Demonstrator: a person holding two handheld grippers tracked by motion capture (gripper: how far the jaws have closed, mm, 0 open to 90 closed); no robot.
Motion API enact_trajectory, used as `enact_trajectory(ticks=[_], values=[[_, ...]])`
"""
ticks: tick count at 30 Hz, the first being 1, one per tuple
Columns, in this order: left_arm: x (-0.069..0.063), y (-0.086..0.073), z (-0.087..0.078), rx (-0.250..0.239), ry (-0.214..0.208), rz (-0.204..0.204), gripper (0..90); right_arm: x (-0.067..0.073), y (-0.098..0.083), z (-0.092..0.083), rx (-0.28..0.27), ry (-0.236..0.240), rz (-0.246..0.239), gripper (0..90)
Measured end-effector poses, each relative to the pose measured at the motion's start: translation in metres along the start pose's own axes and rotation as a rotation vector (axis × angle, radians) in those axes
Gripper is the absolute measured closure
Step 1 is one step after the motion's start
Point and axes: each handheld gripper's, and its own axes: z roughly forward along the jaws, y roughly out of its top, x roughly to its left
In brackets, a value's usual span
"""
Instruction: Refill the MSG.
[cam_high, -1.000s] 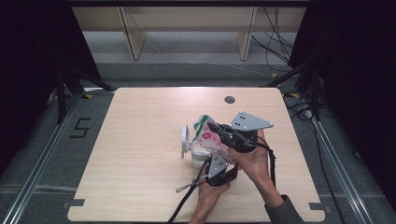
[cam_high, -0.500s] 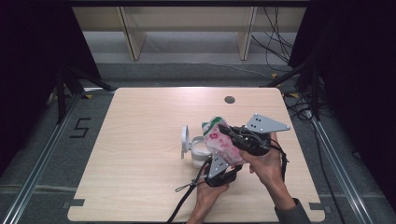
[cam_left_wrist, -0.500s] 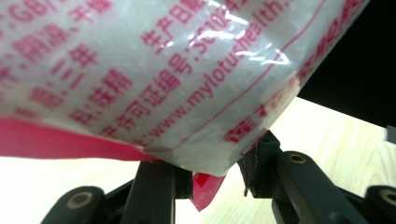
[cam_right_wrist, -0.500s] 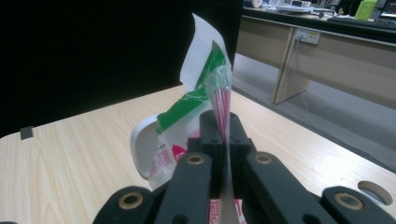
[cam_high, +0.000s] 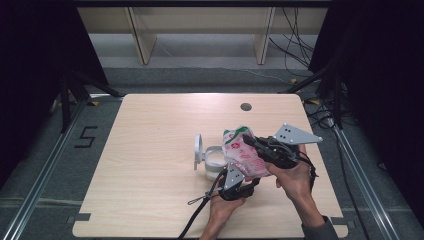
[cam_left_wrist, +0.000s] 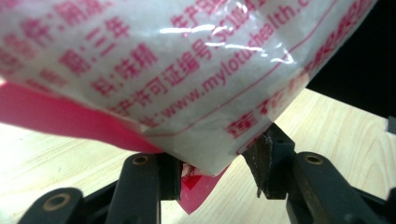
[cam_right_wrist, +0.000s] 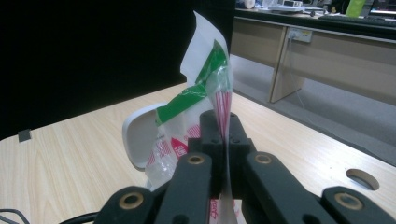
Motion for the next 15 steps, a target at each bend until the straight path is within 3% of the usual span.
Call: enact_trajectory(ticks=[1,2,5,7,8,9,10,14,15], values=[[0.0,0.0,-0.001,0.002,0.008,-0.004,57.4,0.0,-0.001,-0.001,-0.001,0.009,0.021,90.0],[-0.001,0.001,-0.001,0.007,0.018,-0.01,55.6,-0.002,-0.001,-0.003,-0.002,0.013,0.011,90.0],[-0.002,0.001,-0.001,0.024,0.039,0.003,51.7,-0.003,-0.002,-0.008,-0.005,-0.009,0.02,90.0],[0.001,0.0,0.0,0.023,0.018,-0.016,50.1,-0.006,-0.005,-0.009,0.0,0.003,0.04,90.0],[0.0,0.0,-0.001,0.025,0.035,-0.022,47.1,-0.006,-0.007,-0.01,0.007,0.0,0.061,90.0],[0.0,0.0,0.0,0.029,0.027,-0.032,44.6,-0.009,-0.009,-0.008,0.0,0.008,0.051,90.0],[-0.001,0.0,0.0,0.04,0.031,-0.035,42.7,-0.009,-0.01,-0.009,0.013,0.0,0.076,90.0],[-0.001,0.0,0.0,0.054,0.052,-0.057,38.1,-0.016,-0.017,-0.006,0.003,-0.006,0.078,90.0],[-0.001,-0.001,0.001,0.052,0.04,-0.066,37.1,-0.016,-0.019,-0.007,-0.003,0.008,0.111,90.0]])
